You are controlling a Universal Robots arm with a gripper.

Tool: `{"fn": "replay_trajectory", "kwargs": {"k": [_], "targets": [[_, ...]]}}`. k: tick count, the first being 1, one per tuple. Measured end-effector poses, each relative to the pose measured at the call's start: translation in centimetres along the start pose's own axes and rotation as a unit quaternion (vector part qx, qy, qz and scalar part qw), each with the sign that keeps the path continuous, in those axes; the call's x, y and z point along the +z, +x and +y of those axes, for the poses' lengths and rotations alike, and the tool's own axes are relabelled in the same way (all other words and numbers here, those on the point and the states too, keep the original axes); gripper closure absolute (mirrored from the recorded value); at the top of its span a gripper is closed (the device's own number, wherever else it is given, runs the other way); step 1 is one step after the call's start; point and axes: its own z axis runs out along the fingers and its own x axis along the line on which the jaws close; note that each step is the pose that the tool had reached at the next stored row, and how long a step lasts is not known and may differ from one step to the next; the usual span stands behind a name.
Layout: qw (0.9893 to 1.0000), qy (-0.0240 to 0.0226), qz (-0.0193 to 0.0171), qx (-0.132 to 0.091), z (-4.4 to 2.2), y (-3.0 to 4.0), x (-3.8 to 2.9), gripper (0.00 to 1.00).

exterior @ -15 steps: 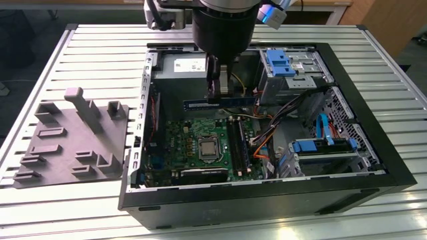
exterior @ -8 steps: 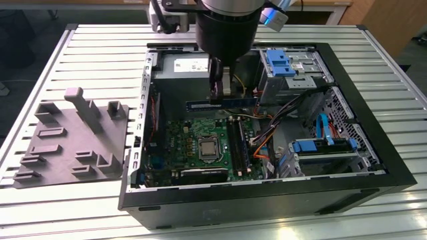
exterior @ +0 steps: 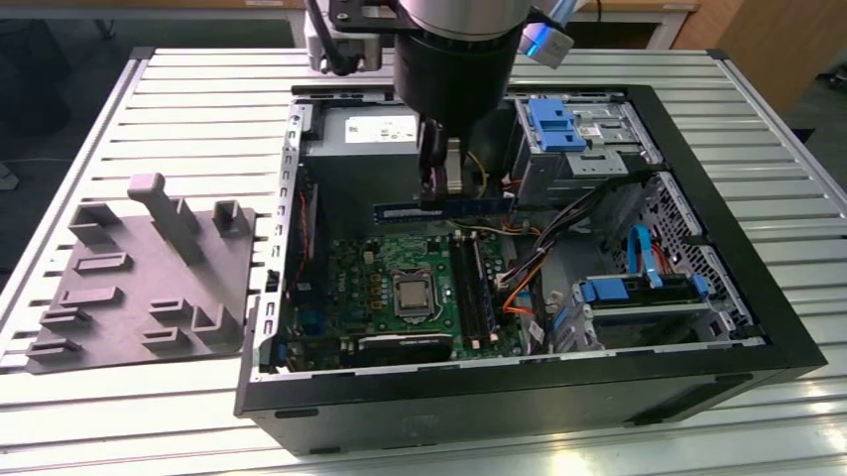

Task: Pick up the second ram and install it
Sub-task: 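Pick up the second ram and move it above second insertion slot, then insert the second ram into the second slot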

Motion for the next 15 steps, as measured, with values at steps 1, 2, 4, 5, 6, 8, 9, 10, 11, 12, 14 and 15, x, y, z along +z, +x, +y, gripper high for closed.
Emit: {"fn": "replay_trajectory", "kwargs": {"k": [1,2,4,5,6,8,9,10,11,12,14,15], "targets": [[1.0000,0.0000,0.0000,0.000,-0.02,0.00,0.06,0.88],[1.0000,0.0000,0.0000,0.000,-0.05,0.00,0.12,0.88],[1.0000,0.0000,0.0000,0.000,-0.08,0.00,0.22,0.88],[1.0000,0.0000,0.0000,0.000,-0.09,0.00,0.27,0.88],[1.0000,0.0000,0.0000,0.000,-0.10,0.00,0.32,0.88],[1.0000,0.0000,0.0000,0.000,-0.11,0.00,0.43,0.88],[1.0000,0.0000,0.0000,0.000,-0.12,0.00,0.47,0.88],[1.0000,0.0000,0.0001,0.000,-0.12,0.00,0.48,0.88],[1.0000,0.0000,0.0001,0.000,-0.11,0.00,0.48,0.88],[1.0000,0.0000,0.0000,0.000,-0.12,-0.02,0.53,0.88],[1.0000,0.0000,0.0000,0.000,-0.12,-0.03,0.58,0.88],[1.0000,0.0000,0.0000,0.000,-0.12,-0.03,0.58,0.88]]}}
